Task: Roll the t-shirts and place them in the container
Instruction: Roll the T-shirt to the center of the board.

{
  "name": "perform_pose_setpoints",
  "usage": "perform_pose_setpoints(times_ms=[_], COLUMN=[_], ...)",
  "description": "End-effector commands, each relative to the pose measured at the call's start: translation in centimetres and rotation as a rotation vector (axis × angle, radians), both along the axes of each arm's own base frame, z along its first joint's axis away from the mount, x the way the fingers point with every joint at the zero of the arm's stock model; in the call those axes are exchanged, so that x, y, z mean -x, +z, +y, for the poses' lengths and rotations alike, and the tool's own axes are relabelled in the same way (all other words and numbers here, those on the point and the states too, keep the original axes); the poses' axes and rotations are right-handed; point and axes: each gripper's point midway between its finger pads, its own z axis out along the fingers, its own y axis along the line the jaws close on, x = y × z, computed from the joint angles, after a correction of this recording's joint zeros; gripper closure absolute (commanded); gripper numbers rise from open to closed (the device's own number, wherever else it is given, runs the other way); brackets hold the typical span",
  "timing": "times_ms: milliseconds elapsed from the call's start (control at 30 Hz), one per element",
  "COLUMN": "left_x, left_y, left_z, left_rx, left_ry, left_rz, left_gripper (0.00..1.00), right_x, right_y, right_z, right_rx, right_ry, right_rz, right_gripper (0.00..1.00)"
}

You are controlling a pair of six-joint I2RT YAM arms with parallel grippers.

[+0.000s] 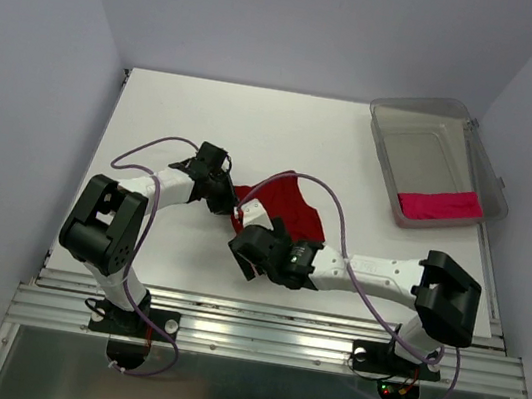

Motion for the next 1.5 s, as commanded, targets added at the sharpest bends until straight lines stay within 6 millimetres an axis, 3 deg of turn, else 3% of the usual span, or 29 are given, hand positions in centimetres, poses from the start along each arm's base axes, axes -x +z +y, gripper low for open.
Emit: perform_pose_setpoints(times_ms=[0,167,367,467,533,567,700,800,900,1000,1300,1400,1467], left_x=[-1.1,-1.3,-1.2,-1.2,-1.1,-1.0,-1.1,-1.0,-1.0,-1.1,-2.3,-2.4,-2.4], left_y=[2.3,2.4,2.4,2.3,2.4,2.6,3.0,3.1,3.9,5.1,9.6,10.3,10.5], left_z=[0.0,0.1,0.0,0.0,-0.1,-0.1,-0.4,-0.3,-0.1,0.4,3.8,4.4,4.4], left_rx=[-0.004,-0.006,-0.006,-0.004,-0.003,0.000,0.010,0.003,0.000,-0.003,-0.049,-0.059,-0.055], left_ry=[0.023,0.026,0.024,0.021,0.014,0.007,-0.034,-0.049,-0.054,-0.048,0.001,0.002,-0.003], left_rz=[-0.056,-0.057,-0.055,-0.053,-0.055,-0.063,-0.088,-0.084,-0.108,-0.134,-0.234,-0.248,-0.255], left_gripper=[1.00,1.00,1.00,1.00,1.00,1.00,1.00,0.82,0.40,0.27,0.24,0.24,0.25], right_x=[-0.4,-0.7,-1.1,-1.9,-2.1,-2.0,-1.6,-1.2,-0.7,0.0,-0.7,0.1,-0.8], right_y=[0.9,-0.7,-3.0,-4.1,-4.1,-3.4,-2.8,-2.2,-2.1,-1.7,0.0,0.3,1.0], right_z=[0.8,0.8,1.3,0.8,1.1,1.8,2.3,3.0,3.6,4.3,4.3,4.2,4.0], right_rx=[0.076,0.142,0.169,0.192,0.169,0.120,0.048,-0.026,-0.095,-0.170,-0.421,-0.493,-0.569], right_ry=[0.000,-0.009,-0.008,-0.071,-0.082,-0.080,-0.060,-0.020,0.019,0.059,0.094,0.117,0.101], right_rz=[-0.105,-0.128,-0.133,-0.177,-0.185,-0.180,-0.138,-0.082,-0.017,0.058,0.267,0.364,0.386], right_gripper=[0.15,0.16,0.25,0.40,0.61,0.77,0.98,0.99,0.99,0.99,0.99,0.99,0.99])
